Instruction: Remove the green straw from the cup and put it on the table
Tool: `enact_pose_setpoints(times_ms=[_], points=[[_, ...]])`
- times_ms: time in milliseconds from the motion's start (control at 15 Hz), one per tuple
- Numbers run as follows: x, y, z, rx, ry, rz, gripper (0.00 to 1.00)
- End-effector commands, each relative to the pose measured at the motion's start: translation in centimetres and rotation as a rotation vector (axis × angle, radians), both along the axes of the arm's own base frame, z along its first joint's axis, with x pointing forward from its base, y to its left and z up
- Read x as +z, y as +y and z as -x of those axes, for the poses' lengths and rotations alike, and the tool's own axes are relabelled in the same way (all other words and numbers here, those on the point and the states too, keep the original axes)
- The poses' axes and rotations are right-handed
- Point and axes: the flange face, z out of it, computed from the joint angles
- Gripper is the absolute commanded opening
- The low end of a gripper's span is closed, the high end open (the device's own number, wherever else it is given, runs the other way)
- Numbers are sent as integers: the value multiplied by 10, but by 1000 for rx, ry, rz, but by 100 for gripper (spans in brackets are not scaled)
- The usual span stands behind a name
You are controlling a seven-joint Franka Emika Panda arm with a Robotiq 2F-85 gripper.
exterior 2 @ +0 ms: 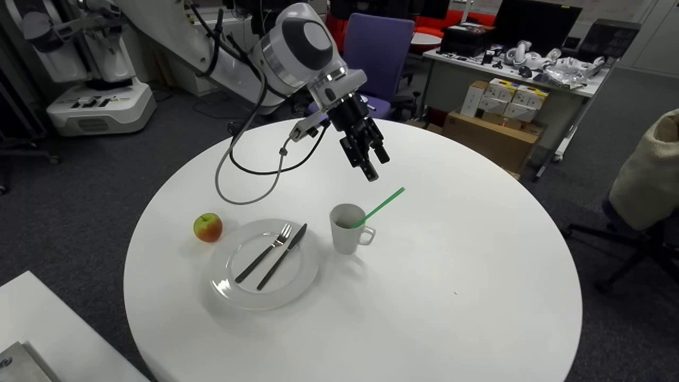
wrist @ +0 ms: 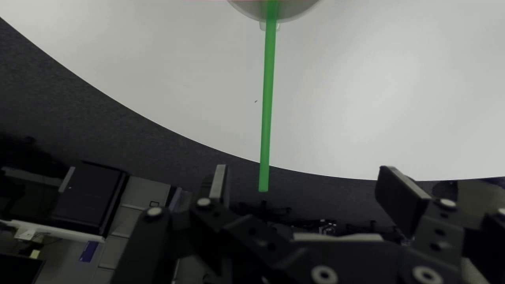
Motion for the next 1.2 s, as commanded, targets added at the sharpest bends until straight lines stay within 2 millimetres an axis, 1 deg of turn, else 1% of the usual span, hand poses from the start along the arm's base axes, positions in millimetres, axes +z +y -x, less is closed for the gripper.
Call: enact_pose_setpoints(times_ms=[0,467,667,733,800,1067,1133], points=[[-6,-12,-10,-53,49,58,100],[-31,-32,-15,-110,137,100,100],[-37,-39,-17,-131,154,122,100],[-39,-41,-17,-136,164,128,75],[-41,-42,-17,-139,171,132,74],[-41,-44,-20,-144,175,135,44],[-41,-44,-21,-141,172,134,35]])
